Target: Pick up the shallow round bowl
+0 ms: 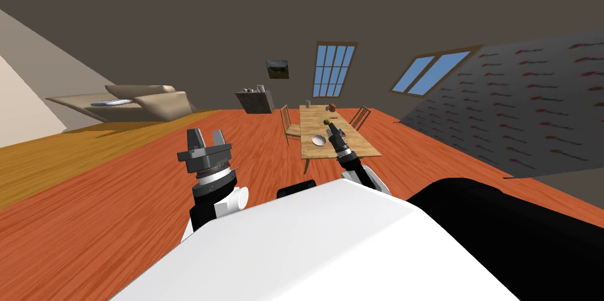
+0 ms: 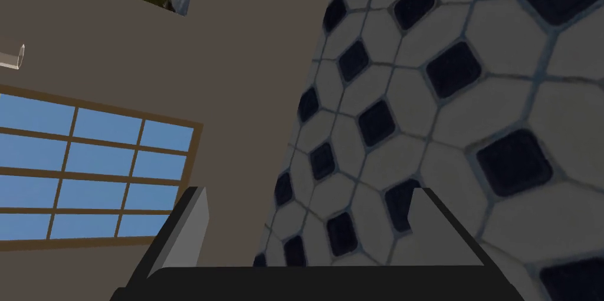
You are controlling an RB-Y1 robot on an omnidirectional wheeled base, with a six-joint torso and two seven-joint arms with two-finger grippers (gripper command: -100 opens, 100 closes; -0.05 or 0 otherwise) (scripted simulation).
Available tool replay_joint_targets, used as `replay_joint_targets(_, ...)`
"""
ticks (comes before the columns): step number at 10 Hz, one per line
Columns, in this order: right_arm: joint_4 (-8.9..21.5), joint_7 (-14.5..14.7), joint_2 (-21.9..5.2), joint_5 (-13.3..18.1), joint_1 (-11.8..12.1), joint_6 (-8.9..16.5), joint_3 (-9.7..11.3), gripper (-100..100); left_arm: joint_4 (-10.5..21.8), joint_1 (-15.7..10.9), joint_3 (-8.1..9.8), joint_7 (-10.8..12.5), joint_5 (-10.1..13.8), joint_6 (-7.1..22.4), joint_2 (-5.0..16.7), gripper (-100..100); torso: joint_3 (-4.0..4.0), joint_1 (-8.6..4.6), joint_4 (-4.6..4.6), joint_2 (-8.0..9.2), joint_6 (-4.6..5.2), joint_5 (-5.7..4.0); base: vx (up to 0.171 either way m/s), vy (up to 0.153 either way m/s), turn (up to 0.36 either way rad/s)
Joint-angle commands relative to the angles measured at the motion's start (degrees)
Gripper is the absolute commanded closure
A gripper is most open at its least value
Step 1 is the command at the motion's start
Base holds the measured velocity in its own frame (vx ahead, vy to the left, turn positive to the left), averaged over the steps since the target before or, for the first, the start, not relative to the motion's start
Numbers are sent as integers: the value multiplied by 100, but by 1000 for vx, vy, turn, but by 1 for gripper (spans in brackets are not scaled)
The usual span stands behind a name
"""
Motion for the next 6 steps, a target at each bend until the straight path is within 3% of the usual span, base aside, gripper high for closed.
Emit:
replay_joint_targets(1,20,223,-241,-67,157,286,20,-100,0,0,0,0,0,0,0,0,0,0,0,0,0,0,-26,44,136)
replay_joint_targets(2,95,414,-407,-123,275,470,49,-100,0,-1,0,0,0,0,0,0,0,-4,0,1,-2,-1,-24,63,279)
replay_joint_targets(3,95,423,-432,-123,275,569,49,-100,0,-1,-1,0,0,0,0,0,-1,0,-1,-1,-4,-1,-18,49,78)
replay_joint_targets(5,259,803,-803,-235,531,957,112,-100,0,0,0,0,0,0,0,0,-1,-1,0,-1,-1,-1,-21,69,211)
replay_joint_targets(6,259,845,-810,-235,531,1089,112,-100,0,-1,-1,0,0,0,0,0,0,6,0,0,-3,1,-13,50,114)
